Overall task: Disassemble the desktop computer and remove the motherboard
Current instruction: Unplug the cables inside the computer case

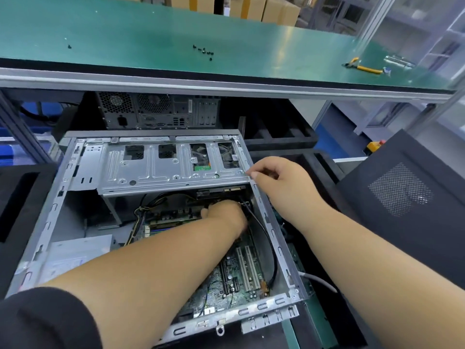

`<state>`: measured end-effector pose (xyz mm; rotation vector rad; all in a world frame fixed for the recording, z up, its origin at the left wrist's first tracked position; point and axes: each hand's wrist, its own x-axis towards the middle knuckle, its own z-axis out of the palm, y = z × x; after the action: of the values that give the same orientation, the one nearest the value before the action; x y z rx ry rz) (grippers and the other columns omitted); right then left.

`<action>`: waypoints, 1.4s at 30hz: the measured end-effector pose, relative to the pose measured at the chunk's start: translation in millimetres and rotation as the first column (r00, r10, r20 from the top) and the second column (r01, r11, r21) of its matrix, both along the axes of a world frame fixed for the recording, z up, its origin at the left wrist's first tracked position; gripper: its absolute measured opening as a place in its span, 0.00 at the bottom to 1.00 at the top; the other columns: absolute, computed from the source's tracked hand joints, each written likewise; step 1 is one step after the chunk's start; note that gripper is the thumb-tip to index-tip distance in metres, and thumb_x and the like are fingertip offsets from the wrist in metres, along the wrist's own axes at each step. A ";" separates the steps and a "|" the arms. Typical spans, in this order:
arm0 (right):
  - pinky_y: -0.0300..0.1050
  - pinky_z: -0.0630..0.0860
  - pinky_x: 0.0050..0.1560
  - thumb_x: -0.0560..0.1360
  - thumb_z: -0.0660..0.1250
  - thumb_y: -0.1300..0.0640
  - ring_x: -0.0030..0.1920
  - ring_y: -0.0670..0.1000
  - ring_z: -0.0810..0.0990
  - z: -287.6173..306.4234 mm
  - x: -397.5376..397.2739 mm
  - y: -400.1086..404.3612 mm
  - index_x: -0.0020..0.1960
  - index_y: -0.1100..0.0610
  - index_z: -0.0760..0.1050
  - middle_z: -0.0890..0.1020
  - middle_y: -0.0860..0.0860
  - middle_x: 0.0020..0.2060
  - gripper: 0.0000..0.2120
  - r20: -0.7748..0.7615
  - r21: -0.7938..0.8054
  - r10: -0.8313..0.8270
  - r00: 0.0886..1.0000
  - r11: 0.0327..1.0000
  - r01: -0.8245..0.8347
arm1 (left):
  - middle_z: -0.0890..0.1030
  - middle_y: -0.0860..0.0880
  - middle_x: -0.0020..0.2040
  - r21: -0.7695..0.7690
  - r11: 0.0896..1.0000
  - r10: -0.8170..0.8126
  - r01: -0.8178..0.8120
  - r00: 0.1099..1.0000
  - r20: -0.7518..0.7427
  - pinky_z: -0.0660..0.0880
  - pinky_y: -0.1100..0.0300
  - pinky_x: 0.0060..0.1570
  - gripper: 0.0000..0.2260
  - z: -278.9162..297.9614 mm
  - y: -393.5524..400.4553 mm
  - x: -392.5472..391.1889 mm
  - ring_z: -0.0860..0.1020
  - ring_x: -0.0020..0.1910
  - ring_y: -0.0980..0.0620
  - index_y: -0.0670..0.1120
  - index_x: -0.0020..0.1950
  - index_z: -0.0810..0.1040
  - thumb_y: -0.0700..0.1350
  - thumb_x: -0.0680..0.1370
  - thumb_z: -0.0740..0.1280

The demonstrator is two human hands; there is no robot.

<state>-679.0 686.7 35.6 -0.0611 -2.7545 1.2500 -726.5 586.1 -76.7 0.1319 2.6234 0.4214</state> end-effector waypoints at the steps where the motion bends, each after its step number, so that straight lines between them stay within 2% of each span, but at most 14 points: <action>1: 0.35 0.69 0.39 0.77 0.65 0.55 0.36 0.38 0.74 -2.6 -1.4 0.1 0.47 0.48 0.80 0.77 0.42 0.36 0.06 -0.008 -0.013 -0.027 1.000 1.000 0.027 | 0.77 0.48 0.62 0.015 1.000 0.011 -0.011 1.000 -0.002 0.64 0.43 0.64 0.15 -3.1 -0.6 -1.1 0.73 0.64 0.42 0.51 0.61 0.78 0.53 0.77 0.63; 3: 0.37 0.70 0.38 0.77 0.64 0.55 0.36 0.40 0.74 -7.9 -5.4 0.8 0.47 0.49 0.77 0.78 0.44 0.39 0.04 -0.005 -0.039 -0.092 0.996 0.995 0.092 | 0.80 0.53 0.57 0.054 0.998 0.015 -0.014 1.000 -0.010 0.61 0.46 0.65 0.15 -9.9 -4.6 -3.9 0.74 0.62 0.46 0.57 0.58 0.80 0.59 0.74 0.65; 5: 0.43 0.72 0.37 0.78 0.62 0.54 0.36 0.45 0.73 -13.7 -9.8 2.8 0.47 0.50 0.74 0.77 0.47 0.39 0.03 0.048 -0.059 -0.160 0.986 0.985 0.163 | 0.82 0.55 0.51 0.118 0.992 0.044 -0.041 0.999 -0.027 0.65 0.52 0.61 0.13 -14.9 -8.6 -5.8 0.77 0.57 0.48 0.61 0.54 0.81 0.62 0.72 0.67; 10: 0.43 0.68 0.31 0.79 0.59 0.50 0.31 0.47 0.70 -32.7 -14.2 6.0 0.48 0.51 0.70 0.75 0.47 0.35 0.06 0.223 0.038 -0.216 0.950 0.976 0.213 | 0.82 0.56 0.46 0.136 0.985 0.116 -0.111 0.993 -0.034 0.71 0.57 0.56 0.13 -16.0 -7.4 -5.5 0.78 0.53 0.50 0.60 0.49 0.82 0.65 0.70 0.68; 12: 0.44 0.68 0.32 0.79 0.59 0.47 0.33 0.49 0.72 -39.3 -13.9 2.9 0.48 0.51 0.69 0.76 0.49 0.37 0.08 0.269 0.079 -0.217 0.938 0.976 0.203 | 0.82 0.55 0.46 0.142 0.983 0.127 -0.121 0.991 -0.038 0.72 0.58 0.55 0.14 -15.6 -6.6 -5.2 0.78 0.53 0.49 0.58 0.49 0.82 0.64 0.70 0.68; 15: 0.47 0.70 0.40 0.80 0.56 0.45 0.42 0.53 0.76 -47.6 -13.1 -3.1 0.53 0.52 0.68 0.78 0.52 0.47 0.11 0.311 0.214 -0.230 0.922 0.962 0.168 | 0.82 0.54 0.43 0.182 0.976 0.127 -0.121 0.992 -0.020 0.73 0.61 0.49 0.12 -14.0 -6.5 -5.2 0.79 0.49 0.48 0.55 0.47 0.82 0.60 0.72 0.67; 19: 0.52 0.73 0.49 0.81 0.52 0.47 0.49 0.59 0.77 -50.1 -9.8 -11.1 0.56 0.56 0.67 0.77 0.56 0.53 0.14 0.258 0.309 -0.253 0.933 0.936 0.168 | 0.80 0.55 0.38 0.248 0.961 0.121 -0.119 0.993 0.010 0.71 0.63 0.41 0.08 -10.8 -8.1 -5.0 0.77 0.40 0.52 0.53 0.45 0.83 0.54 0.73 0.68; 22: 0.52 0.74 0.48 0.82 0.51 0.49 0.50 0.60 0.77 -50.2 -6.7 -14.6 0.56 0.59 0.67 0.76 0.57 0.54 0.14 0.184 0.398 -0.244 0.952 0.904 0.155 | 0.76 0.54 0.33 0.237 0.966 0.107 -0.102 0.994 -0.007 0.69 0.63 0.38 0.06 -9.8 -8.0 -3.6 0.74 0.35 0.51 0.51 0.42 0.82 0.51 0.73 0.67; 31: 0.46 0.67 0.40 0.82 0.52 0.50 0.45 0.56 0.77 -52.3 -6.4 -15.5 0.54 0.58 0.67 0.76 0.55 0.51 0.12 0.143 0.425 -0.233 0.962 0.892 0.153 | 0.74 0.52 0.31 0.241 0.962 0.132 -0.125 0.991 -0.015 0.65 0.64 0.31 0.06 -9.2 -7.6 -3.6 0.71 0.30 0.52 0.49 0.40 0.80 0.48 0.74 0.66; 34: 0.46 0.66 0.39 0.82 0.52 0.50 0.44 0.56 0.76 -51.0 -5.2 -15.9 0.53 0.58 0.66 0.76 0.55 0.50 0.11 0.138 0.427 -0.229 0.964 0.892 0.151 | 0.73 0.50 0.32 0.205 0.971 0.137 -0.124 0.989 -0.052 0.68 0.61 0.36 0.11 -7.4 -9.6 -5.3 0.73 0.35 0.48 0.48 0.35 0.75 0.50 0.75 0.64; 38: 0.45 0.64 0.37 0.82 0.52 0.50 0.42 0.54 0.74 -50.9 -5.4 -16.5 0.51 0.57 0.64 0.75 0.55 0.49 0.10 0.145 0.423 -0.238 0.960 0.893 0.157 | 0.73 0.53 0.29 0.253 0.964 0.076 -0.077 0.997 0.014 0.64 0.63 0.30 0.13 -4.0 -10.5 -0.6 0.70 0.29 0.53 0.49 0.30 0.69 0.49 0.72 0.68; 39: 0.45 0.63 0.36 0.82 0.52 0.50 0.42 0.54 0.73 -50.9 -5.5 -16.2 0.51 0.57 0.64 0.75 0.55 0.49 0.10 0.147 0.418 -0.240 0.960 0.894 0.160 | 0.74 0.52 0.30 0.243 0.968 0.051 -0.058 0.998 0.037 0.67 0.63 0.33 0.12 -1.2 -11.1 0.4 0.72 0.31 0.53 0.49 0.31 0.71 0.49 0.73 0.67; 41: 0.44 0.61 0.32 0.82 0.52 0.50 0.41 0.53 0.73 -51.0 -5.9 -15.6 0.52 0.57 0.64 0.75 0.54 0.48 0.10 0.149 0.406 -0.241 0.959 0.899 0.163 | 0.79 0.50 0.39 0.171 0.985 -0.024 0.015 0.999 0.046 0.74 0.58 0.50 0.08 3.8 -13.8 1.1 0.78 0.43 0.49 0.49 0.39 0.77 0.51 0.74 0.64; 42: 0.43 0.60 0.31 0.82 0.52 0.50 0.41 0.53 0.73 -51.1 -6.3 -15.3 0.52 0.57 0.65 0.75 0.54 0.48 0.10 0.152 0.400 -0.239 0.959 0.902 0.161 | 0.80 0.50 0.45 0.118 0.992 -0.053 0.048 0.998 0.041 0.72 0.53 0.57 0.08 6.6 -16.0 2.0 0.78 0.50 0.46 0.49 0.45 0.79 0.52 0.75 0.64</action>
<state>-685.3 671.4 -15.5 -0.4445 -3.0107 0.6683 -724.6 570.1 -70.1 0.2243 2.5466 0.5546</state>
